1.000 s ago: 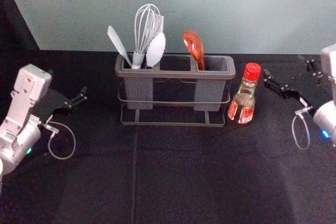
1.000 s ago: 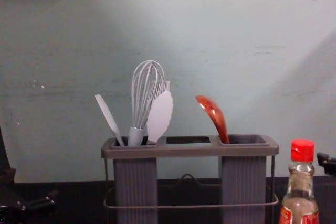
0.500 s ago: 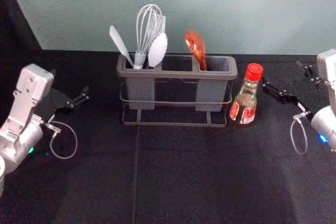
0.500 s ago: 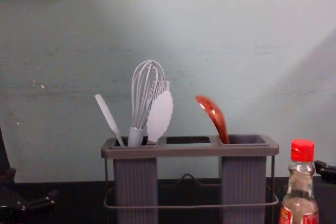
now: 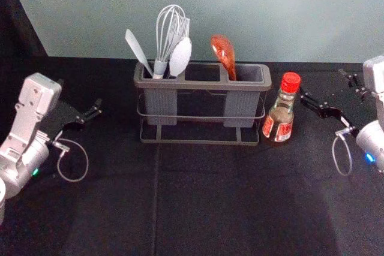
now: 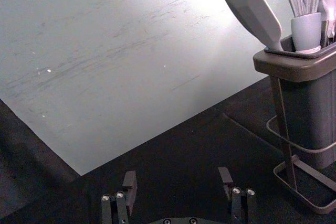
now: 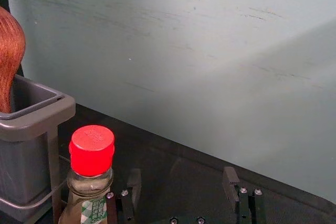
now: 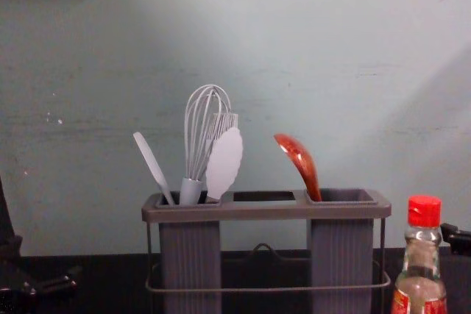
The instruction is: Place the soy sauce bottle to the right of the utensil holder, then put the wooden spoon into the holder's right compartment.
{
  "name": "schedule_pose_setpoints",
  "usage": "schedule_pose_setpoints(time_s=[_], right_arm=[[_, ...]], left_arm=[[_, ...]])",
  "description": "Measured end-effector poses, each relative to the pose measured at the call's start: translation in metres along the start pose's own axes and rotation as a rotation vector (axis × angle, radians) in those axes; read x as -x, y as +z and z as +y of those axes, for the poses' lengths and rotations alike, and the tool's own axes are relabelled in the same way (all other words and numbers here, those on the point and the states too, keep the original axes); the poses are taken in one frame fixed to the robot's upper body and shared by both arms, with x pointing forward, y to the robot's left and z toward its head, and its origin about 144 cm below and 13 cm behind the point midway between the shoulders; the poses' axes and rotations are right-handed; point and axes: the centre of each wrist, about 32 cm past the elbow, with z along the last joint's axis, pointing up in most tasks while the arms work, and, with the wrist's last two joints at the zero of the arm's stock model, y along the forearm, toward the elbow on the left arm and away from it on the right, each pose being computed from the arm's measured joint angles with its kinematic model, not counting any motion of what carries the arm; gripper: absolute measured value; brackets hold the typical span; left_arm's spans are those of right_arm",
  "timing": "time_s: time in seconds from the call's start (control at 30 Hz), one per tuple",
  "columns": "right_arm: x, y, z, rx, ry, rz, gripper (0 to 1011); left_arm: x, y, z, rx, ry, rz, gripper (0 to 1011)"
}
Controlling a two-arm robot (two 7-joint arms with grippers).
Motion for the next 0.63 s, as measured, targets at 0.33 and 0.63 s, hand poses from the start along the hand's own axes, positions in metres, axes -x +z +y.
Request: schedule_pose_setpoints(time_s=[0.33, 0.63], right_arm=[[-0.0004, 0.0004, 0.0, -0.001, 0.001, 0.0, 1002], [-0.0004, 0.0004, 0.0, -0.001, 0.001, 0.0, 1002]], left_arm=[[0.0, 0.0, 0.0, 0.0, 0.0, 0.0, 1011], [0.0, 0.0, 0.0, 0.0, 0.0, 0.0, 1011]])
